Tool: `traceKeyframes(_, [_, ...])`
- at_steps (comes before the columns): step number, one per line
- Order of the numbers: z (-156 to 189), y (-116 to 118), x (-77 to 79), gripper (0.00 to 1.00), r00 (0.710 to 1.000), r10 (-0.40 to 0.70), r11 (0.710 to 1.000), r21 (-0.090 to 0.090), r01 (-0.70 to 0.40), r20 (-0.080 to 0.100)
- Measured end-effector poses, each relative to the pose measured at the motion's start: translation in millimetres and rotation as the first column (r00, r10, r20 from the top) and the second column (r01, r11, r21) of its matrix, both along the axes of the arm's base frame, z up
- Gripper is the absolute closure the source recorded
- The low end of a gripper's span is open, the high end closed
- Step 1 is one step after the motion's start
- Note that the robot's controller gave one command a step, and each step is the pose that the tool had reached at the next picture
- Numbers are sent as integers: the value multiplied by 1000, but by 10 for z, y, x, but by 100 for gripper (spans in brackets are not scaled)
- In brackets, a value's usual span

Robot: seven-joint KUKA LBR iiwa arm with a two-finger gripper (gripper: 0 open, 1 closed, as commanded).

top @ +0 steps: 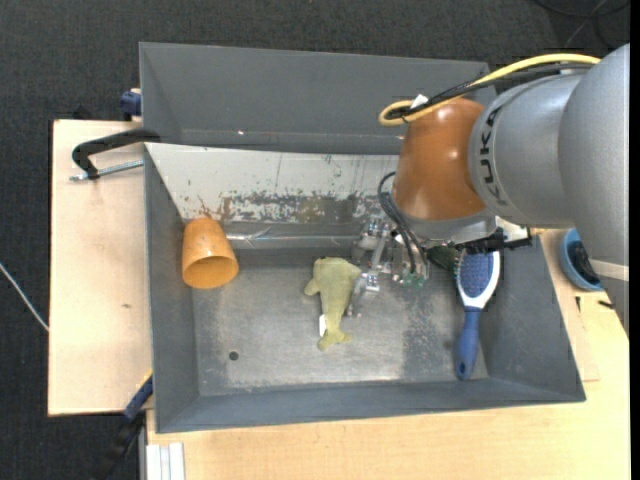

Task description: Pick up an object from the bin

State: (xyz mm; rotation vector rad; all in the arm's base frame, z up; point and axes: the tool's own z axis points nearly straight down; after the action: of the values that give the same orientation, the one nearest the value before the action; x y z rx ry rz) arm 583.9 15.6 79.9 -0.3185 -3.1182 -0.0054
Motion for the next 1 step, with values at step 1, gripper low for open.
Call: traceKeyframes(1, [-43,529,-223,0,991,-131,991,-1,131,5])
